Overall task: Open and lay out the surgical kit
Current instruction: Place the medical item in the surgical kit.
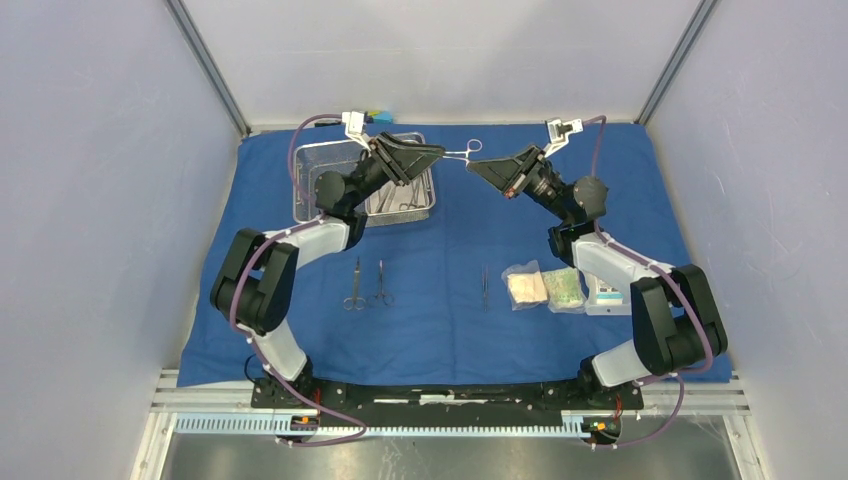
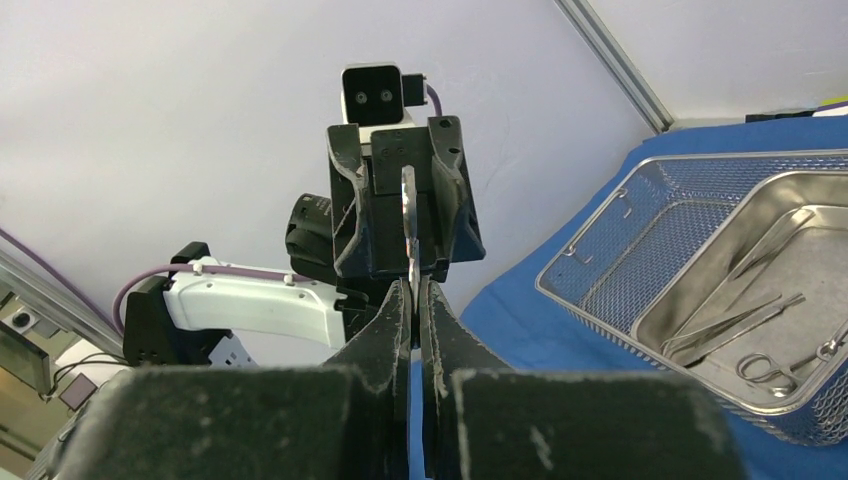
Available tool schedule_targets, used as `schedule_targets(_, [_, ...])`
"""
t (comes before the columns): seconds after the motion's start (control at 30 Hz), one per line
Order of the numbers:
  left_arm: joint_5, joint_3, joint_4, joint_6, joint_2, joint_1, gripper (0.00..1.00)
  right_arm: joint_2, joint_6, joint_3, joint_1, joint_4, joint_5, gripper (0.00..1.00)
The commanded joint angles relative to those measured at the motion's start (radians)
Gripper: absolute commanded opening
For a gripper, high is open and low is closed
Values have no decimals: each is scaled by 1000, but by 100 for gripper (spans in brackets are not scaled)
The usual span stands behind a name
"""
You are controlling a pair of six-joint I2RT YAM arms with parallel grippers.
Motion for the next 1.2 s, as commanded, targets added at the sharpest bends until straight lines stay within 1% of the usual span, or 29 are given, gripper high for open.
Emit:
schedule_targets(0.0, [-19,35,74,-33,9,-11,47,10,-15,-4,8,53,25,0])
schedule_targets(0.03, [-15,39,74,-34,12,-12,42,13,-15,-6,7,54,27,0])
schedule_targets(0.1, [-10,43,72,-34,14,-15,34,14,-14,-6,7,54,28,0])
schedule_targets(0.23, [-7,46,69,-28,13,-17,25,14,-26,1,9,52,24,2])
schedule_targets(0.3, [2,52,70,-26,15,-17,17,10,-42,-2,9,42,21,5])
schedule_targets(0.33, [10,55,67,-22,15,-17,11,8,-55,-4,8,38,16,8])
schedule_targets(0.37, [20,58,61,-20,14,-15,6,3,-74,-4,9,28,9,11])
schedule_targets(0.4, [30,61,53,-14,12,-13,3,-1,-96,-2,8,20,-1,15])
schedule_targets(0.53, [121,74,-38,44,-14,2,2,-25,-239,37,-4,-60,-82,44])
schedule_targets(0.57, [149,79,-73,61,-22,7,2,-29,-282,55,-11,-83,-118,49])
schedule_targets(0.63, [218,93,-160,90,-36,16,2,-39,-369,96,-20,-160,-190,62])
schedule_targets(0.7, [304,116,-268,134,-46,22,2,-67,-470,113,-23,-257,-238,72])
schedule_targets(0.77, [371,123,-372,199,-66,24,2,-106,-564,110,-24,-331,-278,79])
schedule_targets(0.83, [418,124,-500,297,-92,24,2,-129,-648,108,-23,-430,-303,81])
schedule_targets(0.93, [467,148,-740,453,-130,24,2,-150,-785,97,-20,-564,-329,81])
schedule_targets(1.03, [526,188,-930,573,-152,25,2,-146,-911,101,-2,-683,-380,81])
schedule_targets(1.1, [556,211,-1029,637,-160,24,2,-135,-1004,119,18,-798,-395,81])
schedule_targets(1.17, [587,227,-1100,683,-161,23,2,-127,-1061,123,41,-858,-402,78])
